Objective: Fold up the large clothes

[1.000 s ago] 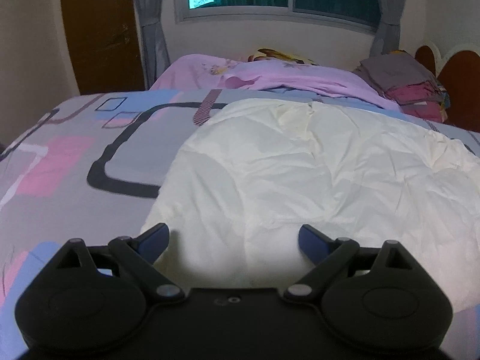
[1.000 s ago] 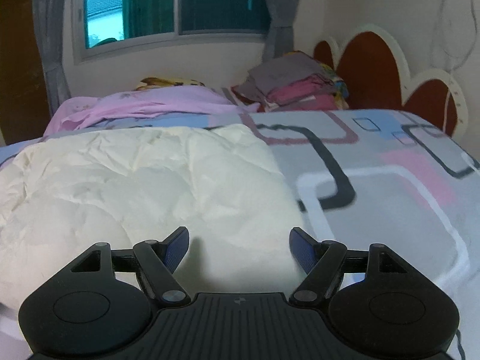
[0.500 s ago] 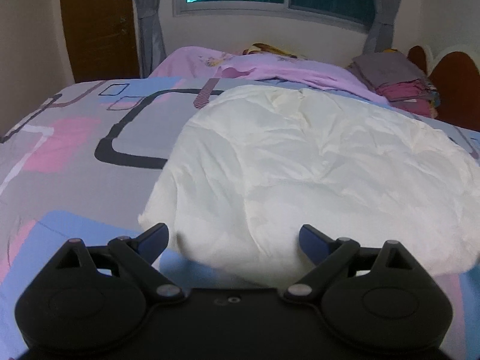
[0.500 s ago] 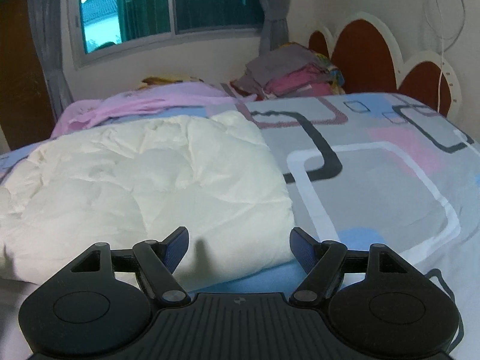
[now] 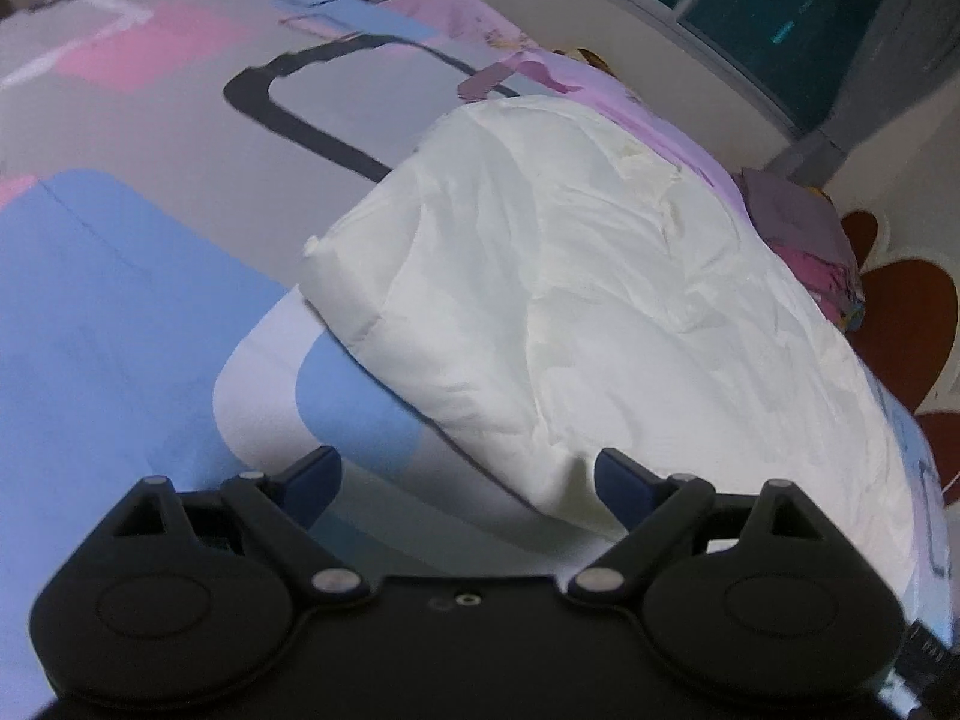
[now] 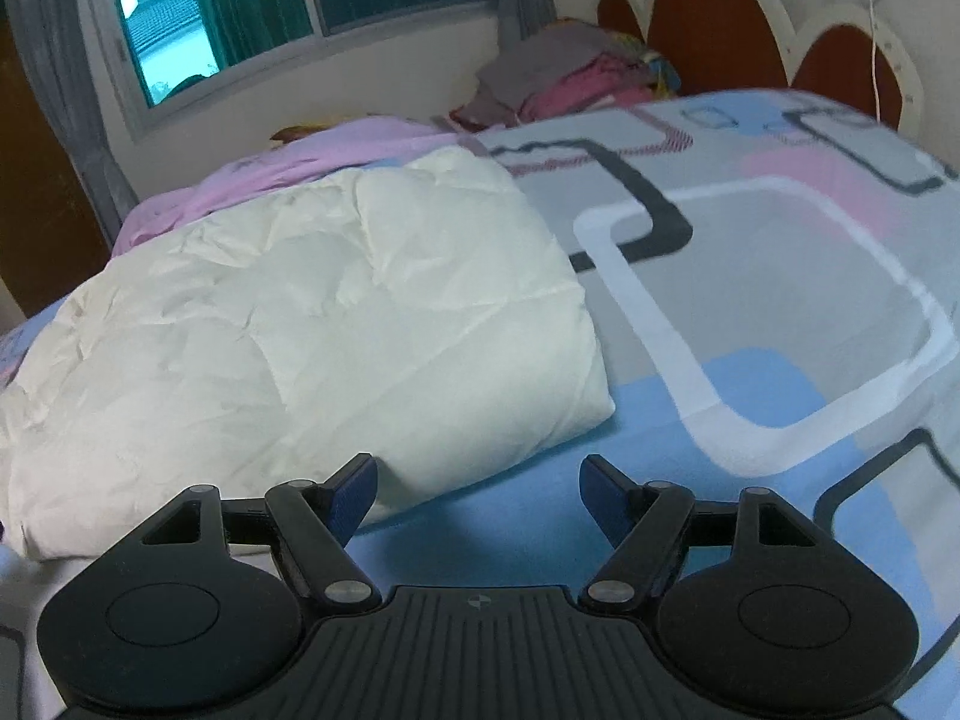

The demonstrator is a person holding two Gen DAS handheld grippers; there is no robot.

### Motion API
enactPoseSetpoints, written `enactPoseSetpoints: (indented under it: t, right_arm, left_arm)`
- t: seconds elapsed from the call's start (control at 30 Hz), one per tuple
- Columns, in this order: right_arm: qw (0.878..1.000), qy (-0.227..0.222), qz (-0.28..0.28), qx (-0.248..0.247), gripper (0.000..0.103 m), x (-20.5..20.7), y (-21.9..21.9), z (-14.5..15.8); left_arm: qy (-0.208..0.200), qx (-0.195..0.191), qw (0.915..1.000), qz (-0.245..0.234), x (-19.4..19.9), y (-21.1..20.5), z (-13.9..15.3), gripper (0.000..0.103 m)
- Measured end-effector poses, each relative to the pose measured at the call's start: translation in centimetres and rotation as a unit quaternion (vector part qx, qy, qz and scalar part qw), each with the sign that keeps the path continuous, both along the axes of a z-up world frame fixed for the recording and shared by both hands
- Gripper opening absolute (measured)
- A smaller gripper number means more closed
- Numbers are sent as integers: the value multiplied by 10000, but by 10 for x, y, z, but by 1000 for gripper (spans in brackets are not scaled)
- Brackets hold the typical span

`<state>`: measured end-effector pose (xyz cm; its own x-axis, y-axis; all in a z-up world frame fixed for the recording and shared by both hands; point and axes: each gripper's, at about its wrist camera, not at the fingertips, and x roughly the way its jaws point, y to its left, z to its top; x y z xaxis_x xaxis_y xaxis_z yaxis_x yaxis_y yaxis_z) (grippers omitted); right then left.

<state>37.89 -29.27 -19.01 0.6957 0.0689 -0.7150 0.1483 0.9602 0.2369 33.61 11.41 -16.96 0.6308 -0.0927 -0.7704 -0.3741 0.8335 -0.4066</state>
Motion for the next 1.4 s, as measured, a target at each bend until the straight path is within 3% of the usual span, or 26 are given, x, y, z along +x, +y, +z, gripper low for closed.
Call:
enactPoseSetpoints:
  t: [0.03, 0.13, 0.27, 0.4, 0.43, 0.47, 0.6, 0.8, 0.87, 0.97, 1.4]
  right_arm:
    - [10000, 19, 1, 36, 75, 2, -1, -2]
    - [9998, 50, -110, 163, 100, 6, -7, -5]
    - [9987, 87, -181, 475, 100, 15, -15, -11]
    - [9950, 39, -432, 896, 100, 30, -26, -16]
    - [9945, 29, -472, 935, 99, 34, -27, -17]
    - [9937, 6, -495, 1004, 90, 37, -28, -17]
    - [9926, 62, -590, 1059, 84, 52, -27, -16]
    - [9959, 1, -466, 771, 56, 55, -17, -9]
    - [9965, -45, -417, 725, 45, 54, -17, -2]
    - [9969, -98, -326, 710, 37, 53, -17, 7]
    - [9975, -176, -238, 648, 32, 2, -15, 35]
  left_arm:
    - [-8, -73, 10000, 50, 1, 2, -1, 92]
    - [-50, -216, 9995, 210, 8, 9, -4, 92]
    - [-120, -313, 9987, 373, 20, 18, -6, 91]
    - [-256, -316, 9982, 430, 33, 23, -9, 80]
    - [-276, -336, 9981, 447, 35, 24, -10, 77]
    - [-271, -320, 9980, 469, 38, 24, -11, 72]
    - [-271, -202, 9982, 490, 43, 24, -11, 59]
    - [-190, -94, 9987, 454, 45, 22, -7, 34]
    - [-199, -45, 9988, 440, 45, 21, -3, 28]
    - [-239, 23, 9990, 386, 42, 19, 4, 21]
    - [-280, 83, 9996, 30, -4, 21, 28, 17]
